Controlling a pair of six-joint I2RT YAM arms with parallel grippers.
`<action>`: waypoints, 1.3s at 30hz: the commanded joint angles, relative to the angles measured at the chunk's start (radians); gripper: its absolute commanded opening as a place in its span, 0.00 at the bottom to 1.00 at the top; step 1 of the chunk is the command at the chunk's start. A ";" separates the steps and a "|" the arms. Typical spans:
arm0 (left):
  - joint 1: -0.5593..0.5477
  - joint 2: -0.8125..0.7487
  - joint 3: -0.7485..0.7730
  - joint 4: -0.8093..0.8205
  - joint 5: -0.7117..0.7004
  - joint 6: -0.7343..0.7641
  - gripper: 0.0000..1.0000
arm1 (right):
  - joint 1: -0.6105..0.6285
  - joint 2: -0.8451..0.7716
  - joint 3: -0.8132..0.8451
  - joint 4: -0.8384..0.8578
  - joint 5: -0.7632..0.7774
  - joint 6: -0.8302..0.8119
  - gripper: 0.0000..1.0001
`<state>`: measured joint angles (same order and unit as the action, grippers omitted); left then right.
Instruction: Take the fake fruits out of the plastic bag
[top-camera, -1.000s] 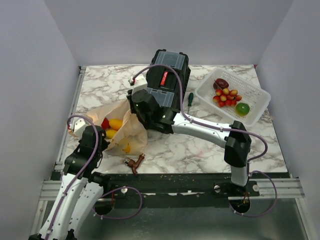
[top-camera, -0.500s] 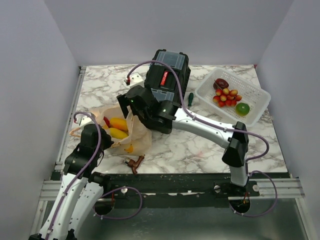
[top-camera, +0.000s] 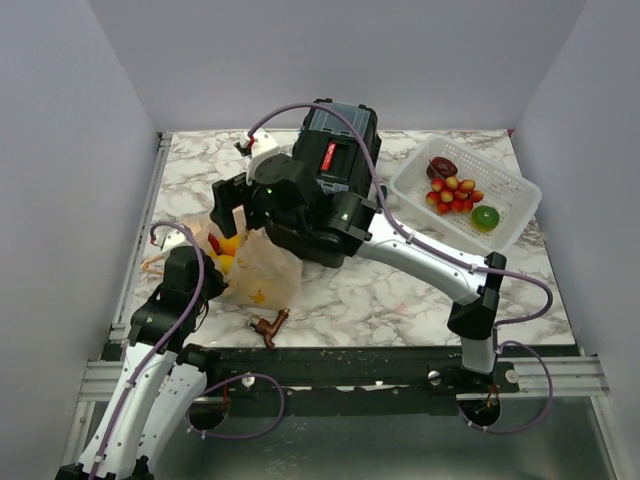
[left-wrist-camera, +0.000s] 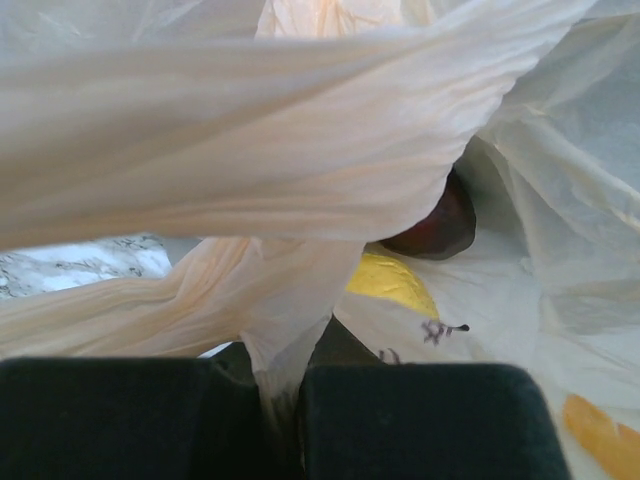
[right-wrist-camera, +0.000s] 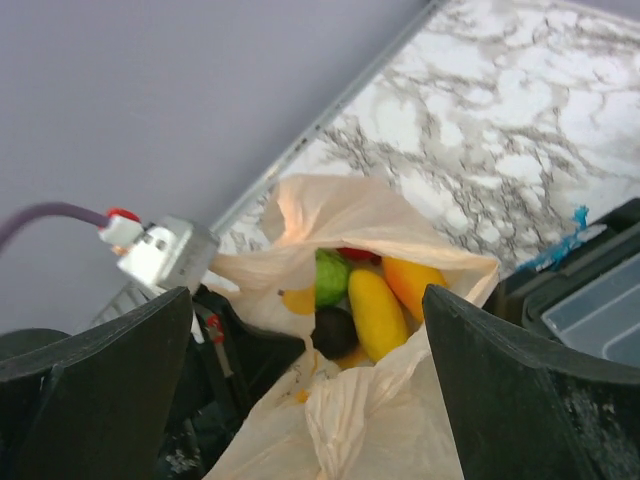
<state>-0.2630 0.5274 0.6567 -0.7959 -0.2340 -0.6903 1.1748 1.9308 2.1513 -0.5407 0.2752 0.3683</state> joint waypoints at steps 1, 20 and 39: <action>0.004 -0.011 0.015 -0.004 -0.020 0.004 0.00 | 0.002 0.010 0.129 0.025 -0.013 -0.022 1.00; 0.005 -0.064 0.012 0.004 -0.049 -0.015 0.00 | 0.002 0.047 0.079 0.205 -0.237 0.155 0.57; 0.004 -0.062 0.094 -0.070 0.018 0.084 0.00 | 0.044 0.107 -0.711 0.483 0.128 0.114 0.27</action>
<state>-0.2630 0.4484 0.6872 -0.8242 -0.2680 -0.6785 1.1938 1.9934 1.4616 -0.1322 0.2501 0.5304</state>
